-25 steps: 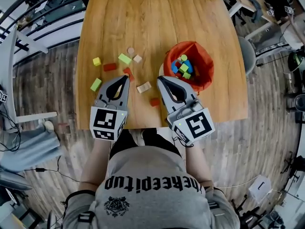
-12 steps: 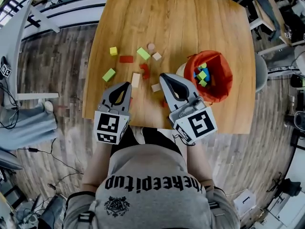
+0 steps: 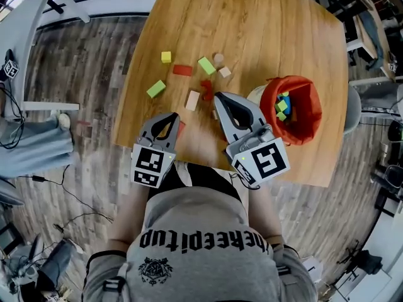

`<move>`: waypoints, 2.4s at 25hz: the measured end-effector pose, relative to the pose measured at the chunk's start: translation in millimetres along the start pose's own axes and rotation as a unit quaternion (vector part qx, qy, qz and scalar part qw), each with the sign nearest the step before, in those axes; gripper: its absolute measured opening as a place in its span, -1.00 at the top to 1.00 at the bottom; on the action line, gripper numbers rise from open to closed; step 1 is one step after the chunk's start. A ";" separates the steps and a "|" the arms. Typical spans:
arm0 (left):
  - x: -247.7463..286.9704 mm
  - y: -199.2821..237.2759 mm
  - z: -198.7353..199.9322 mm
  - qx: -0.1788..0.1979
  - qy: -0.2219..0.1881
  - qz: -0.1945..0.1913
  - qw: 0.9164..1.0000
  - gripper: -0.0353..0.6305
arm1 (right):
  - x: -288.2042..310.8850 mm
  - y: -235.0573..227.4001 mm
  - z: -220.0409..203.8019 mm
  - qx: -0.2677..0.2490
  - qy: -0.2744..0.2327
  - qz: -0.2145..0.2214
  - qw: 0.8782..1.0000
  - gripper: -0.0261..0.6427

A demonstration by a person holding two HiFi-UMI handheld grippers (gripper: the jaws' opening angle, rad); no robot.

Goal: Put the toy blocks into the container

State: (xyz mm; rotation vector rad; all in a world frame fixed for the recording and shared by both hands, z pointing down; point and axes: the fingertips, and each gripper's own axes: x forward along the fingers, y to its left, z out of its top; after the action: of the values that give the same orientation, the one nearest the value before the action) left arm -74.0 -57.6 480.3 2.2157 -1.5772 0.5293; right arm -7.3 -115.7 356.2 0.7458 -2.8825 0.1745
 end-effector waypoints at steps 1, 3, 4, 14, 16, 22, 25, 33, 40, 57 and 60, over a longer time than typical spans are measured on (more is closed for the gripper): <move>1.2 -0.6 -4.0 -0.001 0.003 -0.006 1.000 0.85 | 1.8 0.9 -1.1 0.000 0.002 0.002 1.000 0.89; 3.2 -1.7 -12.8 -0.002 0.013 -0.016 1.000 0.85 | 4.8 2.5 -3.2 0.000 0.006 0.005 1.000 0.89; 3.9 -2.2 -17.3 -0.003 0.018 -0.021 1.000 0.85 | 5.9 3.0 -4.2 0.001 0.008 0.007 1.000 0.89; 7.1 -6.4 -49.5 -0.005 0.062 -0.050 0.997 0.84 | 10.6 7.6 -9.6 0.003 0.015 0.010 1.000 0.89; 8.2 -8.7 -54.1 -0.007 0.071 -0.056 0.996 0.84 | 10.2 8.5 -9.5 0.004 0.015 0.009 1.000 0.89; 14.6 -20.2 -68.3 0.002 0.099 -0.070 0.993 0.47 | 6.4 10.7 -10.7 0.004 0.016 0.007 1.000 0.89; 18.2 -24.9 -79.6 0.013 0.117 -0.071 0.991 0.41 | 4.0 11.0 -11.7 0.004 0.017 0.006 1.000 0.89; 23.7 -22.5 -106.0 0.013 0.150 -0.057 0.987 0.36 | -2.2 11.5 -16.0 0.005 0.019 0.002 1.000 0.89; 25.0 -19.6 -108.8 0.017 0.146 -0.043 0.988 0.42 | -5.6 12.2 -17.0 0.005 0.019 0.000 1.000 0.89; 27.0 -22.4 -42.9 0.022 0.077 -0.075 0.994 0.44 | -22.8 2.1 -7.9 0.008 0.001 -0.032 0.999 0.89; 30.6 -27.2 -14.8 0.033 0.048 -0.092 0.994 0.44 | -31.7 -5.0 -4.0 0.007 -0.005 -0.049 0.999 0.89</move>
State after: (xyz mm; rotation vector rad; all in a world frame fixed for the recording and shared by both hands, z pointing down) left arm -40.2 -66.6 506.3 2.3178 -1.3103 0.6307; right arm 23.0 -104.5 354.8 0.8896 -2.8497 0.1806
